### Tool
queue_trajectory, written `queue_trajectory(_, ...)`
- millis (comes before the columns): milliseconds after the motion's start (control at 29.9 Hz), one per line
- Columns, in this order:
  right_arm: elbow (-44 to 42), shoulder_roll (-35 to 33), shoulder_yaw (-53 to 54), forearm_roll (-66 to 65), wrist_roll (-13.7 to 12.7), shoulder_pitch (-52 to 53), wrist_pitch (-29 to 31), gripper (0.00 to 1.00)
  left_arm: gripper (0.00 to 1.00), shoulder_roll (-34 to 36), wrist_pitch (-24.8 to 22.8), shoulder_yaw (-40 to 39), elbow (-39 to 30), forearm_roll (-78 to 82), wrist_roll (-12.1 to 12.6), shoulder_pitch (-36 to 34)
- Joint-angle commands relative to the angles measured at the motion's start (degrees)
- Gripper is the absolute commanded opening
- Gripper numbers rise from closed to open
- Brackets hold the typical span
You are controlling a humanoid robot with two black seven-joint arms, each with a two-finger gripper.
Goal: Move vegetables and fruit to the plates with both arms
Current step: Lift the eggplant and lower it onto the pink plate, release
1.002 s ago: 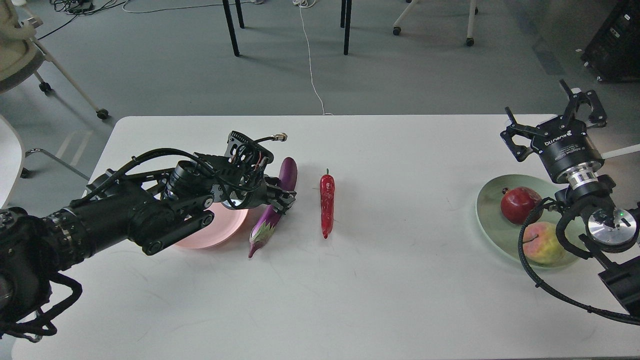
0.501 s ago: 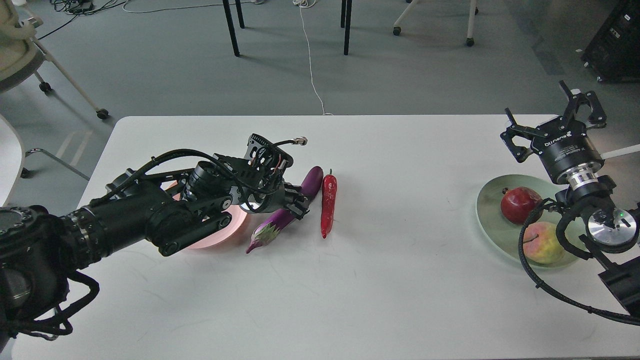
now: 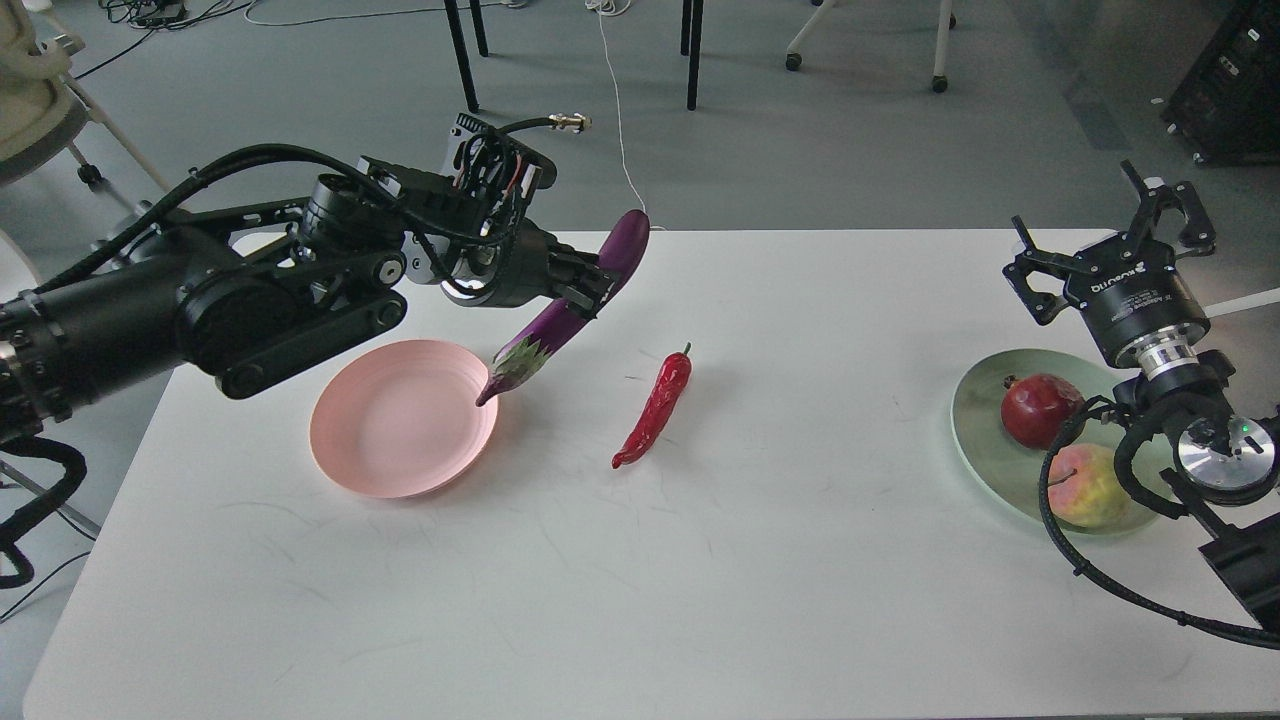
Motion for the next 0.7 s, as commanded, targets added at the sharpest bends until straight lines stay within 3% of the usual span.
queue_trajectory(0, 0.07, -0.25, 0.00, -0.06, 0.00, -0.04, 0.00, 0.99, 0.20, 9.37, 0.00, 0.54, -3.28, 0.09, 0.03, 3.29)
queue_trajectory(167, 0.07, -0.43, -0.26, 0.03, 0.00, -0.04, 0.00, 0.99, 0.21, 16.33, 0.00, 0.54, -3.28, 0.36, -0.15, 10.60)
queue_trajectory(468, -0.02, -0.42, -0.08, -0.06, 0.00, 0.92, 0.00, 0.99, 0.32, 16.34, 5.15, 0.54, -2.49, 0.80, 0.03, 16.67)
queue_trajectory(534, 0.07, -0.51, -0.08, -0.06, 0.00, 1.01, 0.00, 0.99, 0.45, 16.16, 5.41, 0.54, -2.23, 0.80, 0.11, 16.94)
queue_trajectory(601, 0.07, -0.60, -0.08, -0.06, 0.00, 1.01, 0.00, 0.99, 0.74, 15.81, 5.76, 0.45, -1.88, 0.54, -0.24, 16.94)
queue_trajectory(635, 0.07, -0.60, -0.08, -0.06, 0.00, 1.01, 0.00, 0.99, 0.81, 15.81, 5.94, 0.45, -1.88, 0.36, -0.41, 16.85)
queue_trajectory(668, 0.15, -0.60, -0.17, -0.06, 0.00, 1.01, 0.00, 0.99, 0.81, 15.81, 5.94, 0.45, -1.88, 0.45, -0.41, 16.85)
